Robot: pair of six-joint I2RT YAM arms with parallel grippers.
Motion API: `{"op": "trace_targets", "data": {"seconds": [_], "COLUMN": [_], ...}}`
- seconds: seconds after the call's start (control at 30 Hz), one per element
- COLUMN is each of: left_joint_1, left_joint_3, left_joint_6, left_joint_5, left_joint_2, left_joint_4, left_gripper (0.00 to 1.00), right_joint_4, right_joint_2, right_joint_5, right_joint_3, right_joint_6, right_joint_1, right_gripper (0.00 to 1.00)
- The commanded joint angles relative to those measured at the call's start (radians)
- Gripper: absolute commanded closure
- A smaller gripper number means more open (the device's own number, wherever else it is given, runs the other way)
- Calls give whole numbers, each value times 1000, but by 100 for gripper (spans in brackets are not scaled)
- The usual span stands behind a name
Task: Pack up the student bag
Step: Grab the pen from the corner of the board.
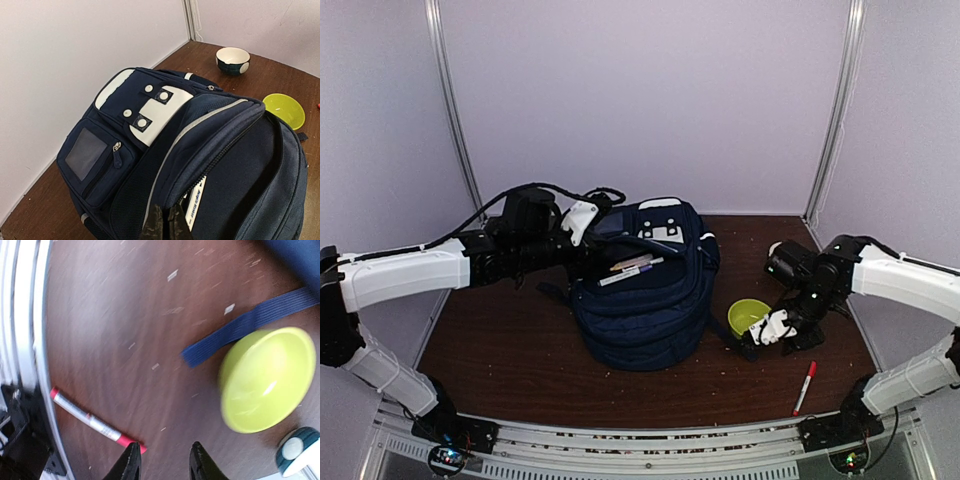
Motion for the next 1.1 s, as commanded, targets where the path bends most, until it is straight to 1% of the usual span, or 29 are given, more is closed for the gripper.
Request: {"op": "trace_targets", "data": {"seconds": [0.0, 0.17, 0.43, 0.8, 1.07], "left_joint_1": [21, 23, 23, 23, 24], "left_joint_3": [9, 11, 16, 20, 23], "left_joint_6": [-11, -10, -10, -10, -7], "left_joint_5": [-21, -23, -26, -27, -30], "left_joint_2": [-32, -30, -30, -35, -42], "left_joint_4": [107, 105, 99, 93, 87], "left_gripper": [100, 100, 100, 100, 100], "right_joint_4": [-104, -86, 4, 125, 234], "right_joint_2": [-87, -106, -72, -41, -40], "right_joint_5": [71, 119, 159, 189, 229], "right_joint_3": [-113, -208, -320, -399, -470], "right_joint_6": [-155, -224, -271, -271, -284], "right_joint_1": [-23, -23, -19, -7, -4], "right_gripper": [66, 64, 63, 63, 65]}}
